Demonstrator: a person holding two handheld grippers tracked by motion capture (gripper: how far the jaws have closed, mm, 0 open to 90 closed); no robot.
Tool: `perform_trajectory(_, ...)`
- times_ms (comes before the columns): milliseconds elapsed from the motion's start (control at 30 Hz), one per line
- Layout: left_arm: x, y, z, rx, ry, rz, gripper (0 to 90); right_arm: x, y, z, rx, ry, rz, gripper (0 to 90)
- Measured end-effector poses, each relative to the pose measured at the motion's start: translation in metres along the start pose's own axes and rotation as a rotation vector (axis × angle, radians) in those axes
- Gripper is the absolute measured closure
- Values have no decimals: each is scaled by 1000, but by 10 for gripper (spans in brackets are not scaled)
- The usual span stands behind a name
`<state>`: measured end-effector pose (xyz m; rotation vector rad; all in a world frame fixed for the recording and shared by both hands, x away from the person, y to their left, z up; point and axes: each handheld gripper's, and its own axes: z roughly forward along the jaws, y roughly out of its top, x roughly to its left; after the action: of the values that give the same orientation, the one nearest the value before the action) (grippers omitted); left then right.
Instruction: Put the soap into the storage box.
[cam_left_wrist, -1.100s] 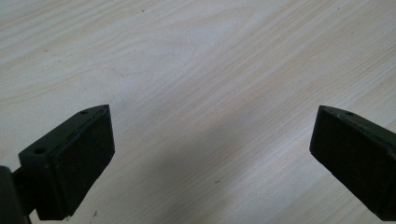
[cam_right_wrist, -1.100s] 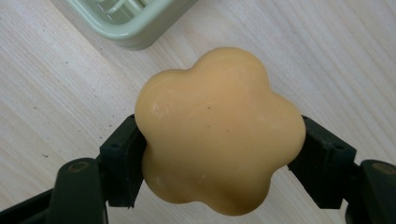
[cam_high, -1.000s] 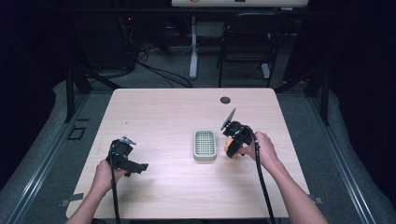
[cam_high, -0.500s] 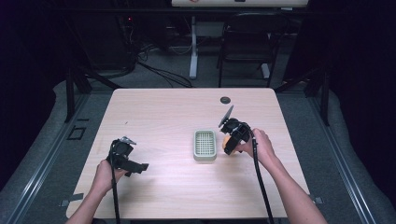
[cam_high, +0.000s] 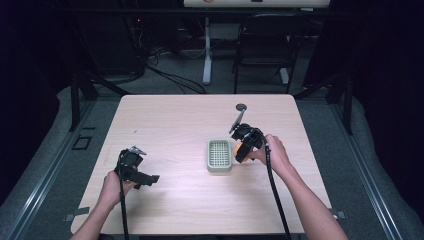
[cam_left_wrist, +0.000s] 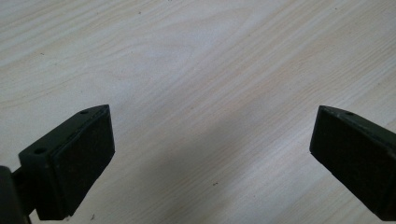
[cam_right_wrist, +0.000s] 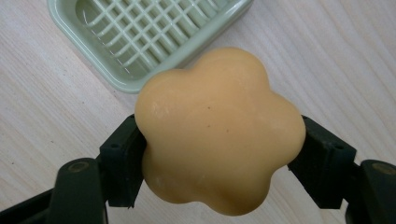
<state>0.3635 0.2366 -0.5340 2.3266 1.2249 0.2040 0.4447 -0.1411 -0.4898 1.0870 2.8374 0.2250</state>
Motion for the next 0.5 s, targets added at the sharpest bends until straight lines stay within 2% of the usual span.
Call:
perform_trajectory(133, 0, 0, 0, 0, -1, 2, 1, 0, 4, 0, -4, -4, -14, 272)
perform_trajectory(167, 0, 0, 0, 0, -1, 3, 1, 2, 4, 1, -10, 1, 5, 272)
perform_trajectory(200, 0, 0, 0, -1, -3, 2, 1, 1, 6, 0, 8, -5, -14, 272)
perform_trajectory(233, 0, 0, 0, -1, -3, 3, 1, 2, 6, 1, -12, -1, -11, 272)
perform_trajectory(500, -1, 0, 0, -1, -5, 5, 1, 3, 13, 1, -12, 1, -23, 272)
